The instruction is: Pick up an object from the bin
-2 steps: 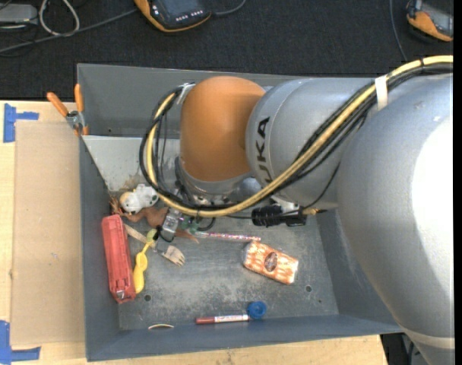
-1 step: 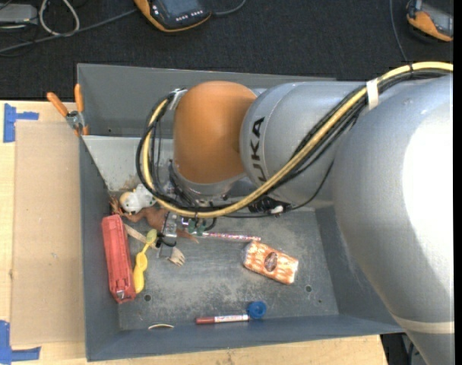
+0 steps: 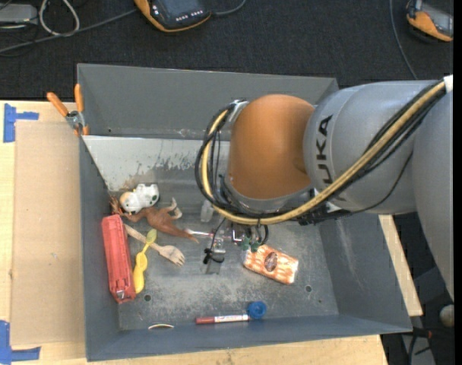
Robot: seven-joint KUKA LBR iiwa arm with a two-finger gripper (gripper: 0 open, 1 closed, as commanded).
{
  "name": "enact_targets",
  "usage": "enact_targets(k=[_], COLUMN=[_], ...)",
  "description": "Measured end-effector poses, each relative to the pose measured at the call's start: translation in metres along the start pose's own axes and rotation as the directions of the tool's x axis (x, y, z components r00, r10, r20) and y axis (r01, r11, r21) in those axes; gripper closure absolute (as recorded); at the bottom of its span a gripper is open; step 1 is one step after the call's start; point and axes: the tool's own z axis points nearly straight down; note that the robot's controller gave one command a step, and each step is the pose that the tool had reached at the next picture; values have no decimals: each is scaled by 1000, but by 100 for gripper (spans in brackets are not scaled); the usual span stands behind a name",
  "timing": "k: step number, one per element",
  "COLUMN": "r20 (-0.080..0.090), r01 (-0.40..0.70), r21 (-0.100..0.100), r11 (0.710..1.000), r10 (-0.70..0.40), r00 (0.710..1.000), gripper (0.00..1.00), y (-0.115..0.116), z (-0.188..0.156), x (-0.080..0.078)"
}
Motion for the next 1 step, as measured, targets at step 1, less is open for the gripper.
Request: enact_targets(k=[1], r20=[0], r01=[68], r21=[-1], r11=[998], r10=[-68], r00=[998], gripper=[0], y=[-19], z=[-3], x=[-9])
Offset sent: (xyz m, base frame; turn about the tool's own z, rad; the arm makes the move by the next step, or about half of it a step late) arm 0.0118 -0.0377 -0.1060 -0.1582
